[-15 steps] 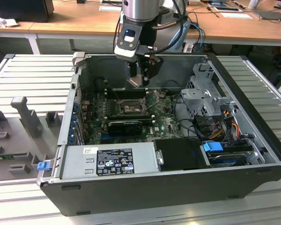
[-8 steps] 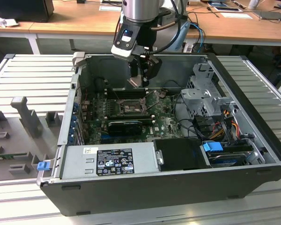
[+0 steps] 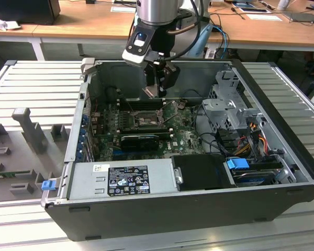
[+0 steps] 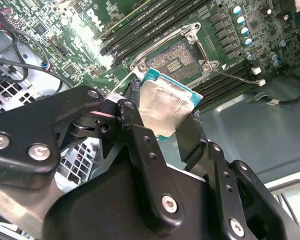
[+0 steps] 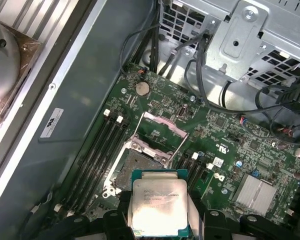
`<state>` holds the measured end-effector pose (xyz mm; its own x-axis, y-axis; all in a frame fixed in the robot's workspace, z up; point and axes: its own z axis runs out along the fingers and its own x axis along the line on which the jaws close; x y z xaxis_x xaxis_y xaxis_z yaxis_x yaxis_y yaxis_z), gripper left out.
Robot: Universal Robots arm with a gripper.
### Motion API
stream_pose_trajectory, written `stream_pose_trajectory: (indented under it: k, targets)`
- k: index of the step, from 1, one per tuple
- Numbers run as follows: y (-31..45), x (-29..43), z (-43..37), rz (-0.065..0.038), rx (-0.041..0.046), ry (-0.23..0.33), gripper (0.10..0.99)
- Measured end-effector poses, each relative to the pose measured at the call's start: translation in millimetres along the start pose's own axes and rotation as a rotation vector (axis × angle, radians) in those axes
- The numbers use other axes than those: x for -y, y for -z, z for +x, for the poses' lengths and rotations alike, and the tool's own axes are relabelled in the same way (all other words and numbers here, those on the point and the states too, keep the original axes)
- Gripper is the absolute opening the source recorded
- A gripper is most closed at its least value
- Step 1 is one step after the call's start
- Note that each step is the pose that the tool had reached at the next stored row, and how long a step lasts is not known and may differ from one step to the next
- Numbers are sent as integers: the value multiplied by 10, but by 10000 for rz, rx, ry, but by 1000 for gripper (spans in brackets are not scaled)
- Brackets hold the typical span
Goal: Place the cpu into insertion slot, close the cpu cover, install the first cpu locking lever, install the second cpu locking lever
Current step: 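Place the cpu into insertion slot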
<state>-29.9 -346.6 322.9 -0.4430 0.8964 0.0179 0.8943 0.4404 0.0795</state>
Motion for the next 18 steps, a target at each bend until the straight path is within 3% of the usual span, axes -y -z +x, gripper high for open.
stream_pose_trajectory:
  k: [6,18]
  targets:
    - [-7,0,0,-6,27,-338,529]
    - [-69,6,-1,-48,215,-2704,529]
